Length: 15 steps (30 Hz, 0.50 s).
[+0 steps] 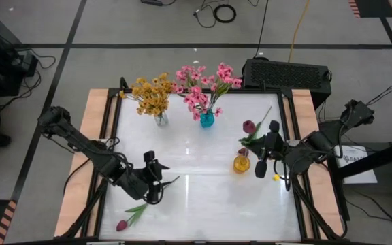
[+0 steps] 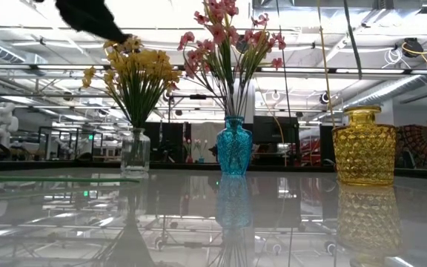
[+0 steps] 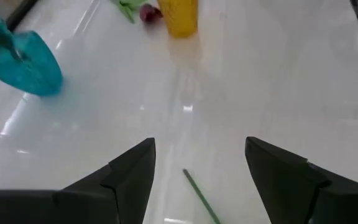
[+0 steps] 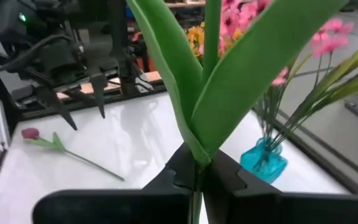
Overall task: Sort flowers into vase by color
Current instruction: Put the top left red flower into the yellow vase
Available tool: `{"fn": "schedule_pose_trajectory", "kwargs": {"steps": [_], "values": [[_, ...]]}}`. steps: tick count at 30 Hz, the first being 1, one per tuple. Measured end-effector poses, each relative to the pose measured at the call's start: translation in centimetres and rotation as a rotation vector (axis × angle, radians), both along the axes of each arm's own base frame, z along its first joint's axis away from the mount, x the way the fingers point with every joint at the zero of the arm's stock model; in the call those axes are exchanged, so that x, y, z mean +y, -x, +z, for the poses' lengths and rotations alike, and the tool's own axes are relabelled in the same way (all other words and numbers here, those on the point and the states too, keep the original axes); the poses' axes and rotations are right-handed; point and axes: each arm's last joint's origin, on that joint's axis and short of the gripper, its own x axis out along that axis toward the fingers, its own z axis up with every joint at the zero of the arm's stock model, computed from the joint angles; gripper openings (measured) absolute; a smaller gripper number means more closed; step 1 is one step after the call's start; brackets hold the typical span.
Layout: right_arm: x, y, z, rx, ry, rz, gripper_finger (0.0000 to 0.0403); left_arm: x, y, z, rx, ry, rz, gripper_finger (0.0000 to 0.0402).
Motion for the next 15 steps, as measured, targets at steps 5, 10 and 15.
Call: {"fn": "schedule_pose_trajectory", "kwargs": {"steps": [5,10,15], "values": [[-0.4,0.6,-2.0,-0.062,-0.042,-0.004,0.0006,0.3,0.5,-1.7,0.019,0.043,0.055,0.0255],[-0.8,1.0,-3.4,-0.066,-0.048,-0.035,0.0006,0.5,0.9,-3.2,0.023,0.074,0.082,0.0255],[-0.9,1.1,-4.1,-0.062,-0.033,-0.063,0.0006,0.7,1.2,-4.5,0.025,0.084,0.089,0.0255]]}}
